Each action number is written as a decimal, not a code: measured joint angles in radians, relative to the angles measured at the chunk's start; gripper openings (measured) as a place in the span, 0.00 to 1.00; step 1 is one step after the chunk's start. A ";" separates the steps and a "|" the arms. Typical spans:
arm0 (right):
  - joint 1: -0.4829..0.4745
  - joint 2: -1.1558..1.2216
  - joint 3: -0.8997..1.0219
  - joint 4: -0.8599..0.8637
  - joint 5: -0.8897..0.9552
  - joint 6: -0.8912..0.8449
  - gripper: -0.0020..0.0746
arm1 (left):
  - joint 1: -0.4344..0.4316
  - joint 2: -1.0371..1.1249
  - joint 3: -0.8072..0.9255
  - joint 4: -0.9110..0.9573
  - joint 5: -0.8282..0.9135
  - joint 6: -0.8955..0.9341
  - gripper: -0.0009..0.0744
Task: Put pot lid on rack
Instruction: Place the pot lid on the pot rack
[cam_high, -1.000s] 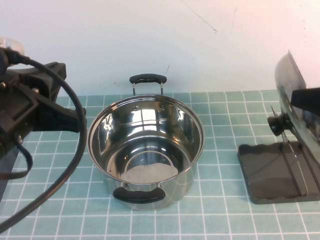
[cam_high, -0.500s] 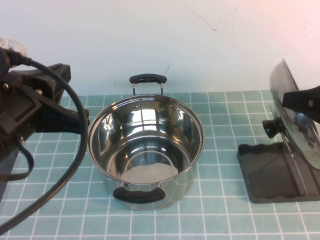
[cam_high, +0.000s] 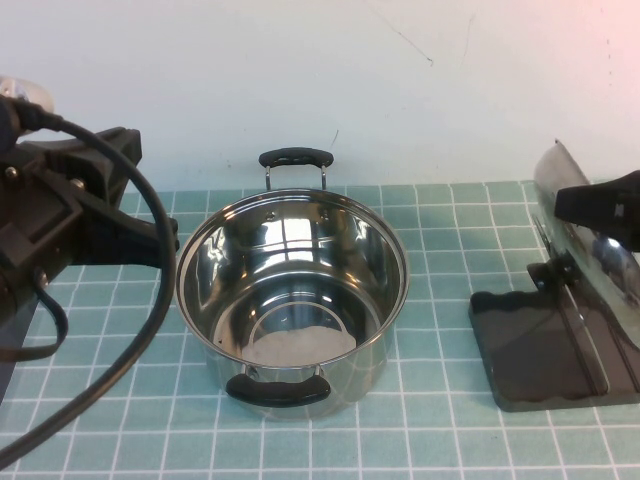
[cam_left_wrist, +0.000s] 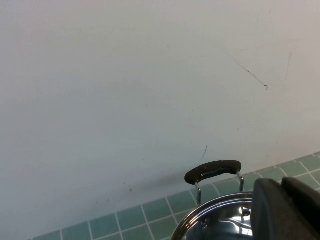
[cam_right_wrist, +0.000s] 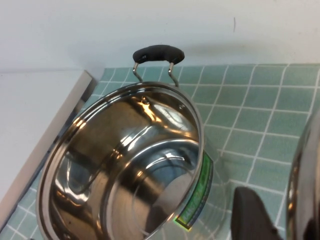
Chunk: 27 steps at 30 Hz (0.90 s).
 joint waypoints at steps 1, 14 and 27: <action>-0.002 0.000 0.000 -0.002 0.000 0.000 0.33 | 0.000 0.000 0.000 0.000 0.000 0.000 0.01; -0.152 0.000 0.000 -0.111 0.139 -0.002 0.41 | 0.000 0.000 0.000 0.000 0.000 0.000 0.01; -0.325 -0.059 0.000 -0.131 0.275 -0.008 0.50 | 0.000 -0.012 0.000 0.000 -0.011 0.039 0.01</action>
